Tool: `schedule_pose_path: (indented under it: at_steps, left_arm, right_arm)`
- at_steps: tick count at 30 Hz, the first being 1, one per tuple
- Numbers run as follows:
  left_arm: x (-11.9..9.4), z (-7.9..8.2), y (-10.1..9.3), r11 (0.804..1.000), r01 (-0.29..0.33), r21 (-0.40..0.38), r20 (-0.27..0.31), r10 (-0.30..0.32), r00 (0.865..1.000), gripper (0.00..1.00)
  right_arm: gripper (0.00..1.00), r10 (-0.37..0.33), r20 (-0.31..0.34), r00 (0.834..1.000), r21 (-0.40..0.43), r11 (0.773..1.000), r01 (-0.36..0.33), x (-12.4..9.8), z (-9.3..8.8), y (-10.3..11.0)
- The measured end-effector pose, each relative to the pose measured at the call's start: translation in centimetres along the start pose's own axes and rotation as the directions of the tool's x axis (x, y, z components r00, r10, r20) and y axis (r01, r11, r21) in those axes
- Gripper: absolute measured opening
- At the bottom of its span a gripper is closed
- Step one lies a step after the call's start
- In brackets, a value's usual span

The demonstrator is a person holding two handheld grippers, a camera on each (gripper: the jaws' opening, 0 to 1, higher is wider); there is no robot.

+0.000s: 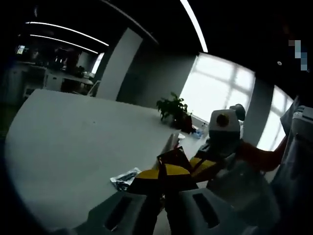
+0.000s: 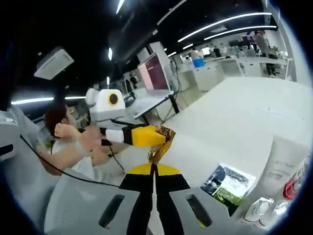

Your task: Arrange the skincare products in the storage area until every visible bottle or jar stands upright without overlapping.

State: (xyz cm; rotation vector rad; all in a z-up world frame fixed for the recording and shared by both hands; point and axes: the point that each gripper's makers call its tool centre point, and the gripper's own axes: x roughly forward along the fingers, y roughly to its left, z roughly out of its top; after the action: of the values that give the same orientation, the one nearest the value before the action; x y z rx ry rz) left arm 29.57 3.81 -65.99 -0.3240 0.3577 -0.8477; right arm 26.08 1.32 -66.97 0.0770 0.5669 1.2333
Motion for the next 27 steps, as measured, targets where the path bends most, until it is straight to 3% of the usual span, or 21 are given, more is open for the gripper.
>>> schedule_pose_path:
  at_steps: [6, 16, 21, 24, 27]
  left_arm:
    - [0.5, -1.7, 1.9, 0.998, -0.056, 0.008, -0.061, 0.057, 0.997, 0.0]
    - [0.9, -3.4, 4.7, 0.992, -0.125, -0.006, -0.116, 0.123, 0.986, 0.0]
    - [0.8, -3.9, 6.1, 0.986, -0.164, 0.001, -0.136, 0.162, 0.977, 0.0]
    - [0.7, -4.1, 6.9, 0.984, -0.177, -0.01, -0.138, 0.174, 0.975, 0.0]
    - [0.6, -4.4, 7.5, 0.981, -0.191, -0.023, -0.142, 0.186, 0.972, 0.0]
  right_arm:
    - [0.01, -0.018, -0.052, 0.998, -0.099, 0.995, 0.013, 1.5, -0.5, -0.4]
    - [0.01, -0.077, -0.146, 0.986, -0.177, 0.983, 0.051, 4.0, -1.6, -1.9]
    - [0.03, -0.142, -0.194, 0.971, -0.262, 0.961, 0.088, 5.1, -2.4, -3.4]
    - [0.05, -0.142, -0.205, 0.969, -0.254, 0.963, 0.087, 5.6, -2.8, -3.8]
    - [0.08, -0.19, -0.237, 0.953, -0.296, 0.948, 0.116, 5.8, -3.7, -5.0]
